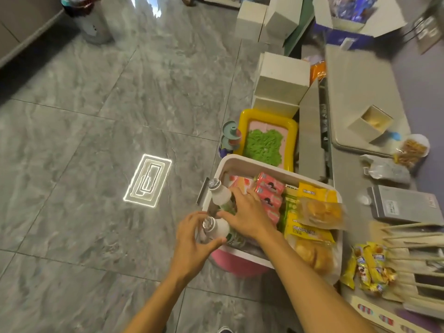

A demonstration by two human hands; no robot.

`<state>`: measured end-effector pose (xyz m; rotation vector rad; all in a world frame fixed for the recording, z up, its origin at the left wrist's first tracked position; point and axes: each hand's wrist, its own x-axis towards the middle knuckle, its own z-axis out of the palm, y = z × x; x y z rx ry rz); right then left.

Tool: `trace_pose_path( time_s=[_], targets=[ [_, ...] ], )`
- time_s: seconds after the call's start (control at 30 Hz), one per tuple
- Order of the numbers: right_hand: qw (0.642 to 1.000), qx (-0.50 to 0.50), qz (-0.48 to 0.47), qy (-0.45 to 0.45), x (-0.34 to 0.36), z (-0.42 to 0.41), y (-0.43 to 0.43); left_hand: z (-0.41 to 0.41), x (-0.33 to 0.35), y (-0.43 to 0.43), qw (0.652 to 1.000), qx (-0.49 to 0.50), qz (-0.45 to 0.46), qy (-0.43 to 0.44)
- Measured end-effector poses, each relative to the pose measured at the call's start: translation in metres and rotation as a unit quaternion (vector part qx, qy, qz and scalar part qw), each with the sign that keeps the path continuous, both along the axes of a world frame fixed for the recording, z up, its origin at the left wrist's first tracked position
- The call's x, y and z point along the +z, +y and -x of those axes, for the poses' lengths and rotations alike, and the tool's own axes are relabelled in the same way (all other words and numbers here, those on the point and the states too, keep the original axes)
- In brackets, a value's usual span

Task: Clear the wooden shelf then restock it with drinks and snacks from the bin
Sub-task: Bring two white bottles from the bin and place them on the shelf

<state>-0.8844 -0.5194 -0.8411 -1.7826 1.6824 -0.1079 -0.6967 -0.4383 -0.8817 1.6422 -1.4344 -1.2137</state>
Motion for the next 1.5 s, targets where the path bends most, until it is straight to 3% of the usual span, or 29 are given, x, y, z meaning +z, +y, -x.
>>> trace_pose_path(
  time_s=[0.2, 0.4, 0.53, 0.73, 0.9, 1.07, 1.23, 1.5],
  targets=[
    [0.984, -0.133, 0.037, -0.116, 0.018, -0.001, 0.011, 0.01, 0.031, 0.001, 0.999, -0.017, 0.001, 0.034],
    [0.953, -0.226, 0.118, -0.163, 0.094, 0.019, 0.013, 0.0, 0.1, -0.035, 0.997, -0.015, 0.037, 0.064],
    [0.932, -0.265, 0.172, -0.178, 0.192, 0.038, 0.023, 0.003, 0.203, -0.07, 0.992, -0.047, 0.098, 0.058],
    [0.894, -0.325, 0.257, -0.171, 0.376, 0.061, 0.064, 0.029, 0.409, -0.096, 0.965, -0.144, 0.212, 0.05],
    [0.858, -0.373, 0.325, -0.136, 0.509, 0.06, 0.127, 0.046, 0.563, -0.081, 0.916, -0.274, 0.286, 0.061],
    [0.79, -0.462, 0.391, -0.101, 0.594, 0.05, 0.218, 0.071, 0.657, -0.041, 0.851, -0.4, 0.331, 0.075],
    [0.725, -0.546, 0.417, -0.054, 0.633, 0.042, 0.337, 0.123, 0.7, 0.043, 0.784, -0.488, 0.37, 0.106],
    [0.593, -0.681, 0.428, 0.026, 0.644, 0.024, 0.564, 0.2, 0.707, 0.256, 0.679, -0.642, 0.31, 0.178]
  ],
)
